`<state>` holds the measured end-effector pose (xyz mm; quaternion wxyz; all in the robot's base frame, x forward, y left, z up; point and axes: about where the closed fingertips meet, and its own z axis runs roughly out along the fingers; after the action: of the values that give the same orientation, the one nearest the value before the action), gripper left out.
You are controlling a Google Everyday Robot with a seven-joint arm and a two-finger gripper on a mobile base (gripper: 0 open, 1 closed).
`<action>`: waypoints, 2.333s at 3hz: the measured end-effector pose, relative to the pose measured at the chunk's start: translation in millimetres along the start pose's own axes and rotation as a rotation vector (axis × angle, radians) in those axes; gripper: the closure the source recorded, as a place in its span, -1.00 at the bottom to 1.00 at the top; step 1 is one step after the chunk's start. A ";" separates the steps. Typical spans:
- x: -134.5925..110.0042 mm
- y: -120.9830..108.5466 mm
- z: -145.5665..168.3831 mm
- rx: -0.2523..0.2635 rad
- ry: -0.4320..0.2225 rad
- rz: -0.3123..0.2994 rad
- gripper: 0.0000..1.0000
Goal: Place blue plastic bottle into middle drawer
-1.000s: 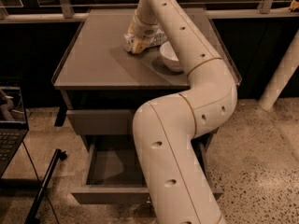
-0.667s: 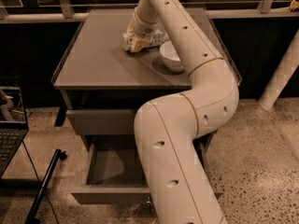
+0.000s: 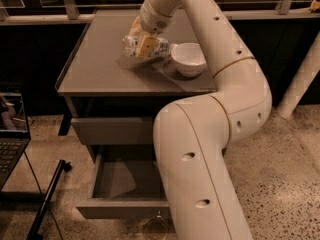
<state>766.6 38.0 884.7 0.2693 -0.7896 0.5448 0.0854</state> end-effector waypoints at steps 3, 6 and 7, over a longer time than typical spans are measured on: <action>-101.1 45.9 -106.7 0.113 -0.206 0.045 1.00; -156.5 82.0 -168.1 0.300 -0.246 0.040 1.00; -145.9 93.2 -165.4 0.316 -0.218 0.076 1.00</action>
Offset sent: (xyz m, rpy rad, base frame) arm -0.1990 0.0254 0.0432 0.1804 0.1789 0.0267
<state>598.7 46.7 1055.2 0.4436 -0.7024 0.5487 0.0939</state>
